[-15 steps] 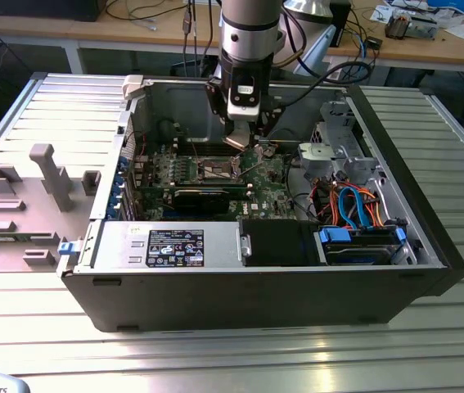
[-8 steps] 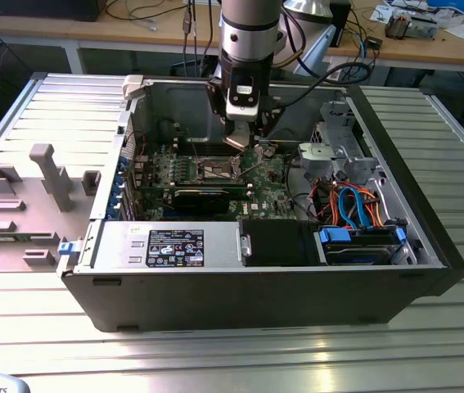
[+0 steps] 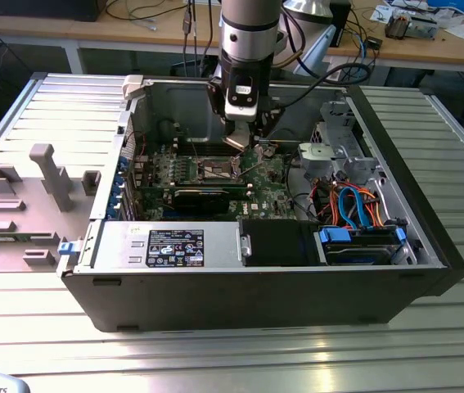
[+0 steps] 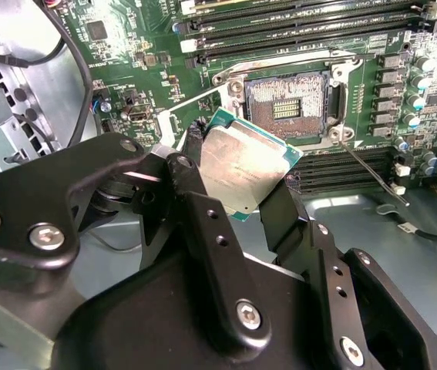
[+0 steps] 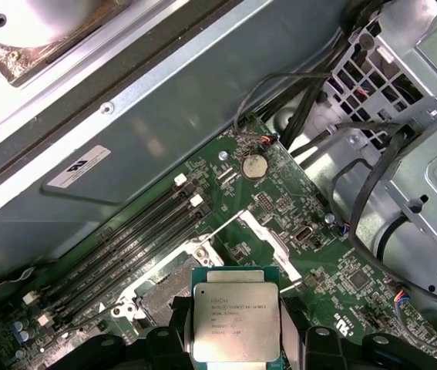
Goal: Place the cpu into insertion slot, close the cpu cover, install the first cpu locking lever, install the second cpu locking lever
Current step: 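Place the cpu into insertion slot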
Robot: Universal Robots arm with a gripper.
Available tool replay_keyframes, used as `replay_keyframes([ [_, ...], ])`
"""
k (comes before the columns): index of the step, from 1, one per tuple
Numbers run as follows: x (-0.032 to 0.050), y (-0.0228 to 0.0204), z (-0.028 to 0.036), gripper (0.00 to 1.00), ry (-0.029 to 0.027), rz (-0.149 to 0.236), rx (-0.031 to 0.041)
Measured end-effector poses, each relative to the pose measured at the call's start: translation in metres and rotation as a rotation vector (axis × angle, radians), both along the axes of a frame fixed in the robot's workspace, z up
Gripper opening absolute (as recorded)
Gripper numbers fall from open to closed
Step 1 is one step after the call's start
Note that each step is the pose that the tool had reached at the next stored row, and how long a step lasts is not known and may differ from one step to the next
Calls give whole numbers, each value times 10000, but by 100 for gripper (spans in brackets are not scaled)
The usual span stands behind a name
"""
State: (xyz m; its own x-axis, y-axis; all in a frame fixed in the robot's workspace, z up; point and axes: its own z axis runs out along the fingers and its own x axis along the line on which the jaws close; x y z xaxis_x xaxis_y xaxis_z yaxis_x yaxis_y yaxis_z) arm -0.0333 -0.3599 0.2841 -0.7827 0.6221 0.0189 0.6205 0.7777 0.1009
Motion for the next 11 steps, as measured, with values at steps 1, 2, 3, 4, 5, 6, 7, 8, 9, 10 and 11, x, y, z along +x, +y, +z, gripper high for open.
replay_keyframes([
  [1, 0, 0, 0, 54, 0, -15, 0],
  [2, 0, 0, -1, 54, 0, -54, 1],
  [3, 0, 0, -2, 54, 0, -109, 0],
  [4, 0, 0, -2, 54, 0, -136, 0],
  [5, 0, 0, -3, 54, 0, -153, 1],
  [6, 0, 0, -3, 54, 0, -171, 0],
  [7, 0, 0, -3, 54, 0, -201, 0],
  [8, 0, 0, -3, 54, 0, -219, -1],
  [9, 0, 0, -4, 54, 0, -233, 0],
  [10, 0, 0, -4, 54, -1, -258, 1],
  [11, 0, 0, -4, 54, 0, -271, 0],
])
